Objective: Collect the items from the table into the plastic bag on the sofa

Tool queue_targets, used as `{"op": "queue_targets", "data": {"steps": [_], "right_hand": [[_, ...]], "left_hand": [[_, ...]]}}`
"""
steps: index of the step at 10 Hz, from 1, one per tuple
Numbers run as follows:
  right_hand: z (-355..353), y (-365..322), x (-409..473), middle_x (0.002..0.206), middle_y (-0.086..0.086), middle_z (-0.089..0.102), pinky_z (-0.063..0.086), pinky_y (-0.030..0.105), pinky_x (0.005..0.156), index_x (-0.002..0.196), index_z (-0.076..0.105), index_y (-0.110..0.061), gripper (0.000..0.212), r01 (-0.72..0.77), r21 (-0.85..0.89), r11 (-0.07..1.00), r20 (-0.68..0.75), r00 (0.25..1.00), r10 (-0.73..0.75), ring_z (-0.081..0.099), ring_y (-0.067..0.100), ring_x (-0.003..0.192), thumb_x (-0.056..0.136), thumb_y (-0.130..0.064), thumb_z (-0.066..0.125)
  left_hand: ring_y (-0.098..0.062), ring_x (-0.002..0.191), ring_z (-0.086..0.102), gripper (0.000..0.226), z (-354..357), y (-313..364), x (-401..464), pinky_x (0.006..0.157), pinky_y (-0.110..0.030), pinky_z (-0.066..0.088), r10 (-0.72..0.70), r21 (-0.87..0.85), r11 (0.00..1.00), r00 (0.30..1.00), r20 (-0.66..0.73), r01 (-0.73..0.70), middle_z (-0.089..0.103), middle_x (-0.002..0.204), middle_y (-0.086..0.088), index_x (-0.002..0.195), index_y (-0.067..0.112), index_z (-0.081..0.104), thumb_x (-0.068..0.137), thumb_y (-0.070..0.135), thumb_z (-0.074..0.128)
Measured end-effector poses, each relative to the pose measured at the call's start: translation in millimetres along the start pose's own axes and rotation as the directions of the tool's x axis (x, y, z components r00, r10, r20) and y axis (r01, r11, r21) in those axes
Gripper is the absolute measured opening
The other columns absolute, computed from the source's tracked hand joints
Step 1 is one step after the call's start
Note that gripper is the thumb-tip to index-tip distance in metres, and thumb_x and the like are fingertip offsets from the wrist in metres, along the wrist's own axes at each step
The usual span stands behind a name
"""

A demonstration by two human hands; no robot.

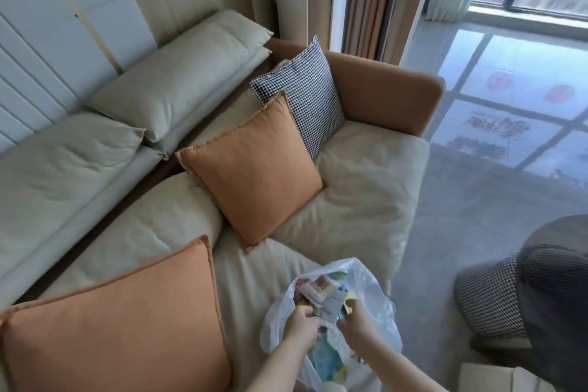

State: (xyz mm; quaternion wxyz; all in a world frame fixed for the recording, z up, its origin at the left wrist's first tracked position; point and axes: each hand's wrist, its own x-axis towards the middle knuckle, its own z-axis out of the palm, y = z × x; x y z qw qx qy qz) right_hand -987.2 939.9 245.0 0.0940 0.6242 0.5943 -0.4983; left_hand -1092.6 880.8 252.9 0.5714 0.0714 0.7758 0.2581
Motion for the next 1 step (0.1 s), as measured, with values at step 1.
{"op": "queue_targets", "data": {"steps": [1], "right_hand": [[-20.1, -8.0, -10.0, 0.101, 0.002, 0.065, 0.048, 0.026, 0.066, 0.127, 0.044, -0.020, 0.043, 0.119, -0.191, 0.974, -0.013, 0.992, -0.124, 0.057, 0.016, 0.077, 0.085, -0.017, 0.043]], "left_hand": [[-0.020, 0.064, 0.053, 0.014, -0.2, 8.0, -8.1, 0.059, -0.026, 0.039, 0.103, 0.135, 0.986, 0.995, 0.012, -0.103, 0.062, 0.085, -0.012, 0.087, 0.022, 0.054, 0.081, 0.013, 0.045]]}}
